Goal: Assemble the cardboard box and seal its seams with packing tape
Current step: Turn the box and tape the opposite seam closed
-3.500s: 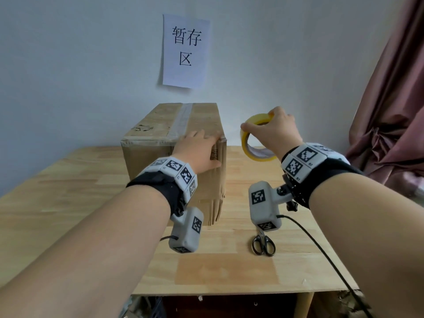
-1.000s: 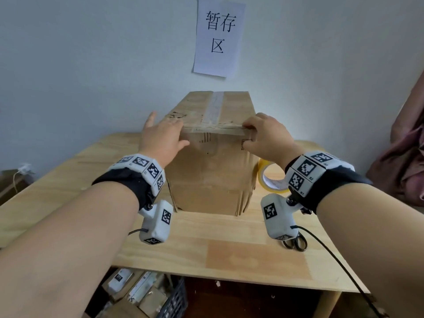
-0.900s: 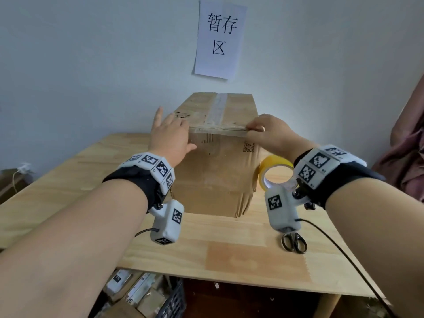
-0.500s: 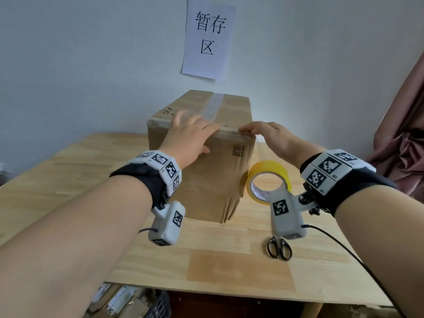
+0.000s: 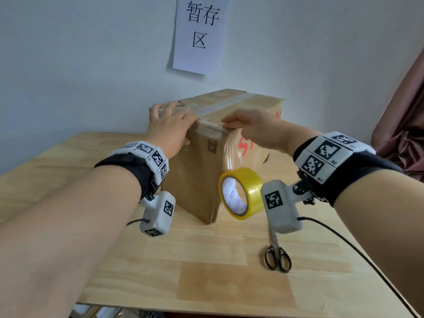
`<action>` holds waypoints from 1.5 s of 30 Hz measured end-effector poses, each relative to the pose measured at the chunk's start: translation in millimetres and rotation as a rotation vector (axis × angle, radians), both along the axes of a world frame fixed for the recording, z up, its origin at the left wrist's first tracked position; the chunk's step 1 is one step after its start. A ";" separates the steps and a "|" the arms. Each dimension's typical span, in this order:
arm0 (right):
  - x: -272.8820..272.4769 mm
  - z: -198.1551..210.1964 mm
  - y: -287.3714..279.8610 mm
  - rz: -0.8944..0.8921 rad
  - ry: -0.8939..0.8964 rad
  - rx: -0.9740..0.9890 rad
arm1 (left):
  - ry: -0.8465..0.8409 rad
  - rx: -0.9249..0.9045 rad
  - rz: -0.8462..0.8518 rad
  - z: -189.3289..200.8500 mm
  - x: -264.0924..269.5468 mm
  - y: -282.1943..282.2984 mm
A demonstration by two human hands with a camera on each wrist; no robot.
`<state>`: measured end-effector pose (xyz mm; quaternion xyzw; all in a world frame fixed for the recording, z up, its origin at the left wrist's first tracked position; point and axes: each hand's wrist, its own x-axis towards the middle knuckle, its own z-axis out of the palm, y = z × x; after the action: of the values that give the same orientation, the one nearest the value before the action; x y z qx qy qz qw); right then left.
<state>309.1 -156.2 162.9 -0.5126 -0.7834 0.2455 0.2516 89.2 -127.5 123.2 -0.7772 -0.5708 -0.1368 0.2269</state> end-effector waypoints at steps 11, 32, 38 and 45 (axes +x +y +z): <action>12.8 -29.2 46.8 -0.080 -0.541 0.300 | -0.157 -0.034 -0.146 -13.4 26.7 -14.6; 5.7 -48.9 23.8 -0.234 -0.453 0.399 | -0.180 -0.003 -0.190 -22.6 30.5 -22.3; -13.8 -45.3 11.5 -0.306 -0.503 0.425 | -0.369 -0.050 -0.204 -25.7 8.2 -27.8; -22.3 -45.2 3.2 -0.370 -0.533 0.477 | -0.414 -0.048 -0.208 -27.7 -6.9 -19.9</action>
<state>286.8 -152.9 117.7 -0.6179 -0.7507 -0.1342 0.1913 82.4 -147.4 95.5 -0.7923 -0.5253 -0.3022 0.0710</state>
